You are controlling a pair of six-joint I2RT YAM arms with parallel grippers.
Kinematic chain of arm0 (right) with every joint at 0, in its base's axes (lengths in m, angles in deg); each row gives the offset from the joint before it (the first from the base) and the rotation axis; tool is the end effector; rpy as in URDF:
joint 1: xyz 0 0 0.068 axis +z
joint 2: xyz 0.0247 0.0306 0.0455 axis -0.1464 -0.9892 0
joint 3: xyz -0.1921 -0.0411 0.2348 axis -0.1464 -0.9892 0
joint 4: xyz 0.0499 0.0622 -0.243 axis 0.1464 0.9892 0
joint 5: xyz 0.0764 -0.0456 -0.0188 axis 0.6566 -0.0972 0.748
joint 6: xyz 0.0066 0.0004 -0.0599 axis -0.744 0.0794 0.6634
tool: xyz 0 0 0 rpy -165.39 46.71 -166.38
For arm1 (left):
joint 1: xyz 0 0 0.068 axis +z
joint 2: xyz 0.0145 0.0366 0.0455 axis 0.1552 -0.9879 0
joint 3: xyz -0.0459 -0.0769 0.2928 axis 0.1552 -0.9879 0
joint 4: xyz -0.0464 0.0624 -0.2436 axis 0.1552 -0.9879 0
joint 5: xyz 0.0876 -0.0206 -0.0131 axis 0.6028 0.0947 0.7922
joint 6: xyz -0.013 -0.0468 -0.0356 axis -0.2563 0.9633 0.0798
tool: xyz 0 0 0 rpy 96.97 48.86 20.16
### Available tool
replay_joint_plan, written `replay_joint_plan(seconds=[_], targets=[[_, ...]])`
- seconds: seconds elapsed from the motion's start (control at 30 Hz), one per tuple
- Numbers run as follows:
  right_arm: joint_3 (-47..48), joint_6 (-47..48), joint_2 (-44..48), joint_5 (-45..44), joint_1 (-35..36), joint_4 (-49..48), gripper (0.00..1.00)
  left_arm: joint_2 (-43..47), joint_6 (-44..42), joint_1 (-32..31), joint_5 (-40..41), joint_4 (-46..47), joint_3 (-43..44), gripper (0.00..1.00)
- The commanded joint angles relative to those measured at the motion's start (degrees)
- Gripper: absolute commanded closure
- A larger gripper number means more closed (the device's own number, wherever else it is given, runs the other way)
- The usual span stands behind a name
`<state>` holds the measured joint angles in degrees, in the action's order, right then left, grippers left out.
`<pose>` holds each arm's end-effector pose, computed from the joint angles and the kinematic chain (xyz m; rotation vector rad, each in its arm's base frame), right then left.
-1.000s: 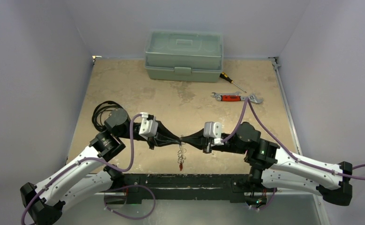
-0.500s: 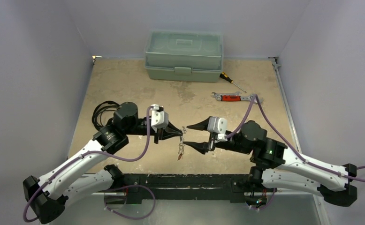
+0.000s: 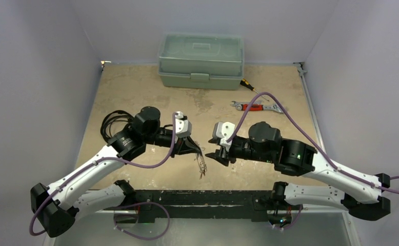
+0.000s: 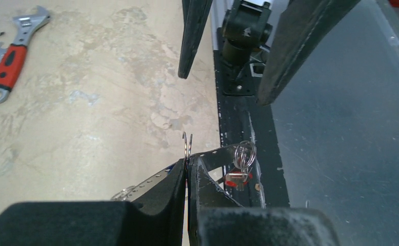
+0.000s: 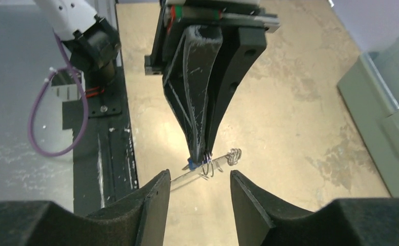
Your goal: Put the keys on the keyring
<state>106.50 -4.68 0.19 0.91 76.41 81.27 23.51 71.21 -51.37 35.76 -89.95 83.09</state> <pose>0.0619 0.1586 0.4230 -1.2366 1.4679 0.7352 0.1198 -0.1536 0.3567 1.3198 1.5018 -1.1891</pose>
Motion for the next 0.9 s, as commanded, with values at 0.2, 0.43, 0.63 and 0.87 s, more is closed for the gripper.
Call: replay_joint_plan(seconds=[0.2, 0.43, 0.63, 0.87], targets=[[-1.0, 1.0, -0.7, 4.5, 0.3, -0.8, 0.55, -1.0, 0.7, -0.5, -8.7, 1.8, 2.9, 1.0], [-1.5, 1.1, -2.4, 4.5, 0.3, -1.5, 0.62, -0.3, 0.7, -1.2, -8.0, 2.1, 2.5, 1.0], [-2.8, 0.7, -2.6, 5.8, 0.3, -2.7, 0.72, 0.0, 0.7, -1.4, -7.6, 2.2, 2.3, 1.0], [-3.1, 0.6, -3.9, 6.3, 0.3, -3.5, 0.8, 0.2, 0.7, -1.6, -7.6, 2.3, 2.3, 1.0]])
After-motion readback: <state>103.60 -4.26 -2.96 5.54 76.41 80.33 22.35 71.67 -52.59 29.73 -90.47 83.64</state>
